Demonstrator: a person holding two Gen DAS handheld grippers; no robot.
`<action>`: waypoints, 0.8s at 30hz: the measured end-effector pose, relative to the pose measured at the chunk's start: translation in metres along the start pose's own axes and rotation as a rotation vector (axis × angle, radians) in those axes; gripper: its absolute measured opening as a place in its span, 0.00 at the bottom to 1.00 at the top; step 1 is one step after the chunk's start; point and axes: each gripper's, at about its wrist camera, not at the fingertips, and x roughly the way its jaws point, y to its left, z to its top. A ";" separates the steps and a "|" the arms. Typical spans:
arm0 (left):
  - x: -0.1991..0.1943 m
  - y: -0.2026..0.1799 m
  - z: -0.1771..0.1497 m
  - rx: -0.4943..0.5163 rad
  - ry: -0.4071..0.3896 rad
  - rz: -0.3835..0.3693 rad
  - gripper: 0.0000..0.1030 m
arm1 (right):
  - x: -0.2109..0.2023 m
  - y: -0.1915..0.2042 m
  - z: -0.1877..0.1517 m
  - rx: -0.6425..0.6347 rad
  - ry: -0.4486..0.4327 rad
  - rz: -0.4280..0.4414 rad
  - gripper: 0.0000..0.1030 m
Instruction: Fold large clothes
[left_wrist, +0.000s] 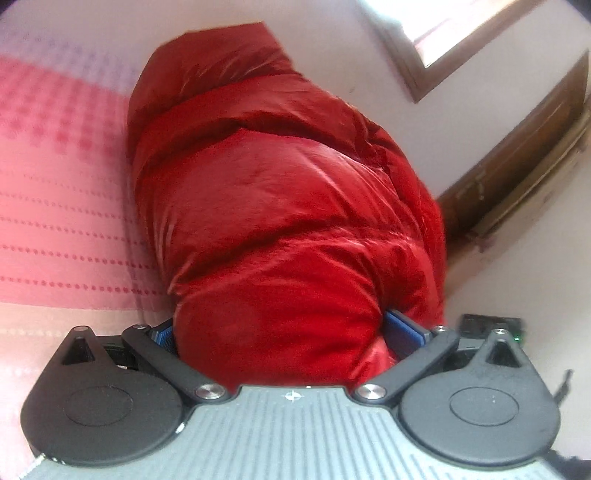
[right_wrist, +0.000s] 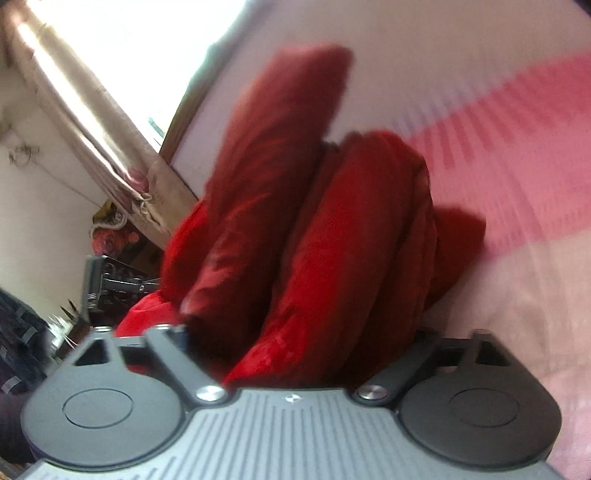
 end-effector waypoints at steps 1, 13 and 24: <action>0.000 -0.005 -0.003 0.009 -0.009 0.009 0.99 | -0.002 0.007 0.001 -0.032 -0.009 -0.015 0.72; -0.091 -0.028 -0.019 0.077 -0.188 0.140 0.98 | 0.022 0.081 -0.007 -0.231 -0.084 -0.036 0.61; -0.220 -0.002 -0.024 0.039 -0.330 0.326 0.98 | 0.110 0.158 0.005 -0.311 -0.044 0.121 0.61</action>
